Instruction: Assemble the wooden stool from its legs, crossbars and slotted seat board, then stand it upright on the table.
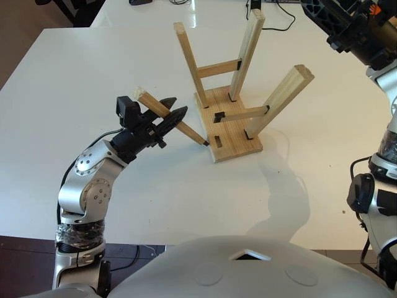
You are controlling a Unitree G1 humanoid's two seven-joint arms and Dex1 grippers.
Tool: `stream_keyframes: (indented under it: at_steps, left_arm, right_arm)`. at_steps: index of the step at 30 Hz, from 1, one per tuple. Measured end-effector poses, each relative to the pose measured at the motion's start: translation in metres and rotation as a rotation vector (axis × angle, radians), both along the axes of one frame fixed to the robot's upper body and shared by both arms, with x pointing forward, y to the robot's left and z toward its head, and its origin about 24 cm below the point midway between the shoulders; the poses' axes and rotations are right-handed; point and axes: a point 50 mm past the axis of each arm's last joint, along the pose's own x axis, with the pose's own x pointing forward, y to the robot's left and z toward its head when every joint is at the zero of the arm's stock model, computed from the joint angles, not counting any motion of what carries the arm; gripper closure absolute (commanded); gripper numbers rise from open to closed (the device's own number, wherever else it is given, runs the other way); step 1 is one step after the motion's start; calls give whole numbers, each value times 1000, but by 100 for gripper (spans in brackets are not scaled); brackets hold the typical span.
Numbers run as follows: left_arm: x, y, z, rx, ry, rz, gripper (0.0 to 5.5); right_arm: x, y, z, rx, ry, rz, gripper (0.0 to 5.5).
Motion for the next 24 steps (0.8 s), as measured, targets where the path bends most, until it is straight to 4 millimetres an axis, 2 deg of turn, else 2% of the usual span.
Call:
stream_keyframes:
  at_steps: [3, 8, 14, 18, 24]
  left_arm:
    - [3, -8, 21, 6, -94, -36, 347]
    - [4, -13, 34, 30, -159, -83, 347]
    - [3, -27, 16, 74, -119, -172, 347]
    - [0, -29, 2, 119, -112, -189, 347]
    - [0, -28, -3, 132, -147, -214, 347]
  right_arm:
    - [4, -5, -6, -2, 23, -33, 142]
    - [14, -20, -17, -2, 63, -118, 142]
    - [19, -24, -28, -16, 96, -140, 142]
    - [21, -26, -30, -25, 100, -143, 142]
    - [20, -23, -29, -29, 90, -113, 142]
